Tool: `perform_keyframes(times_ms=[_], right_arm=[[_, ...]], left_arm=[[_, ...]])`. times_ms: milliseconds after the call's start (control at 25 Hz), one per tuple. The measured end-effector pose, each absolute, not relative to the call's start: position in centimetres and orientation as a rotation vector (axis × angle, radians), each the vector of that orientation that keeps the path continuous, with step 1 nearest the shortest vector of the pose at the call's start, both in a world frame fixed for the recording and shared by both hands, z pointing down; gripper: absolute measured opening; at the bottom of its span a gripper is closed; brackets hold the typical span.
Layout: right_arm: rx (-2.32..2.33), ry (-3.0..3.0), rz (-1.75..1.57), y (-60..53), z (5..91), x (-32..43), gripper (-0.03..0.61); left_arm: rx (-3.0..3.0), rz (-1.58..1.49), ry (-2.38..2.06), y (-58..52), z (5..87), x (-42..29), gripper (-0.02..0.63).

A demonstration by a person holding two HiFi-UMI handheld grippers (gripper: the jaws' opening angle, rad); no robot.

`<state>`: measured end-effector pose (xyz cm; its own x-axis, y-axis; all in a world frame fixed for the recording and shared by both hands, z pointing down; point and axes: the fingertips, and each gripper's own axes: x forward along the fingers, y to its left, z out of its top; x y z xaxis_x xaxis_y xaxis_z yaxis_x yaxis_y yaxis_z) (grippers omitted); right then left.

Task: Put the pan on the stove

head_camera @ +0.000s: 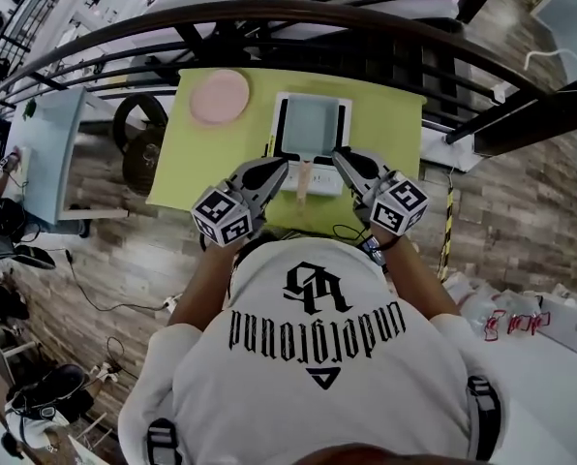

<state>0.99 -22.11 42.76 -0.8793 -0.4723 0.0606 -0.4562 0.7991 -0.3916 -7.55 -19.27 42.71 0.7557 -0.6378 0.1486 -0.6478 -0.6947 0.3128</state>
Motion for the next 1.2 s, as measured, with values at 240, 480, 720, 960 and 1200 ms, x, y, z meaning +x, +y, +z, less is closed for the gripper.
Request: perform_keyframes(times_ms=[240, 480, 720, 960, 1200], right_arm=[[-0.798, 2.925, -0.598, -18.4, 41.8, -2.5, -0.002], [-0.906, 2.904, -0.549, -15.3, 40.5, -7.8, -0.002], [-1.013, 2.881, -0.536, -9.3, 40.6, -13.2, -0.002], [-1.106, 2.899, -0.548, -3.8, 42.4, -16.8, -0.002], [-1.173, 2.875, -0.477, -1.8, 41.2, -16.4, -0.002]], left_arm=[[2.631, 0.044, -0.979, -16.5, 41.3, -11.3, 0.003], [2.665, 0.003, -0.908, -13.2, 39.8, -17.1, 0.003], [2.659, -0.036, -0.814, -7.7, 41.3, -22.7, 0.003], [2.611, -0.080, -0.726, -4.2, 43.6, -25.7, 0.003], [2.647, -0.082, -0.698, -2.5, 42.8, -25.4, 0.003]])
